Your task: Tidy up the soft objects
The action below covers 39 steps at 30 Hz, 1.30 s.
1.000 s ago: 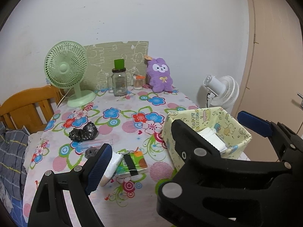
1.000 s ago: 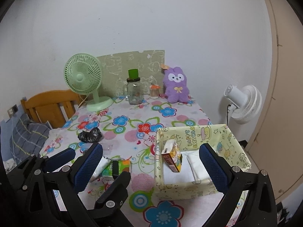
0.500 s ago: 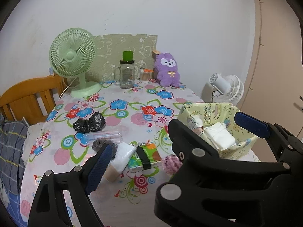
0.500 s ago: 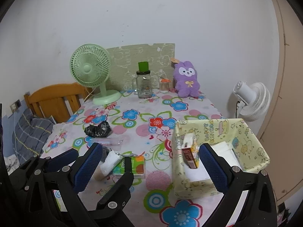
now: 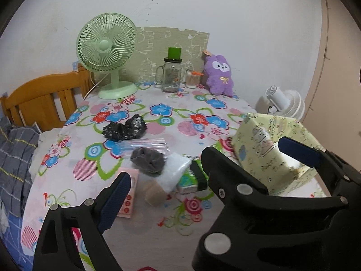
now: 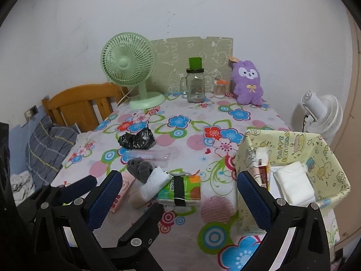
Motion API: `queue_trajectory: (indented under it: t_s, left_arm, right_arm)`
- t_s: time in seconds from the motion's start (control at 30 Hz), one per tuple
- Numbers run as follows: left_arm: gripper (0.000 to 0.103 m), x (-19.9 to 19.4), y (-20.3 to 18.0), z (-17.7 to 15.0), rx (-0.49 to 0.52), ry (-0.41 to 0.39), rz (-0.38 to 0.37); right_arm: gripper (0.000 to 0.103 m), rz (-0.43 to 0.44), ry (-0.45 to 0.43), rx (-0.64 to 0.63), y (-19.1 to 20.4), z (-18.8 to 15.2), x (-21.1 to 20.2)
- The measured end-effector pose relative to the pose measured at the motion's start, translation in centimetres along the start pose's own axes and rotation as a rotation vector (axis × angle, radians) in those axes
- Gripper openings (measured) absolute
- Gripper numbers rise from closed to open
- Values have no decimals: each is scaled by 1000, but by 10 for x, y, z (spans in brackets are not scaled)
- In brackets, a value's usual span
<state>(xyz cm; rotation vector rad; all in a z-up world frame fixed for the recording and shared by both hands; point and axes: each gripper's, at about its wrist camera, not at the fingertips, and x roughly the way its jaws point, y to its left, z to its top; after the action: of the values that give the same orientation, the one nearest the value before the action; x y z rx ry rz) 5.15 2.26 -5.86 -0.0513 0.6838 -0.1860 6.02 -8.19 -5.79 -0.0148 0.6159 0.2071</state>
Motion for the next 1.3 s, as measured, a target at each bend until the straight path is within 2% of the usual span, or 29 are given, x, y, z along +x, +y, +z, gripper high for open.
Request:
queue_trajectory:
  t_s: [0.3,0.37,0.57,0.9,1.03,1.3]
  left_arm:
    - [93,18,24,-11,-53,51,14]
    - [89,20,28,-12,-61,56,20]
    - [87,29,41,-16,-48,57,99]
    - [78,47,60,-15,-58,92,126]
    - [75,55,70,-14,-71,108,140]
    - [71,72,77,-16,-73,142,135]
  right_arm:
    - [95,9,45,-10,13,-8,24]
    - [92,12,57,-10,15,-9,31]
    - [85,28,118,1,20,-15,53]
    - [73,52,165,18,28,-17,77]
    - [72,49,186,24,29,-17,87]
    - [61,46,239,11,33,-19,108]
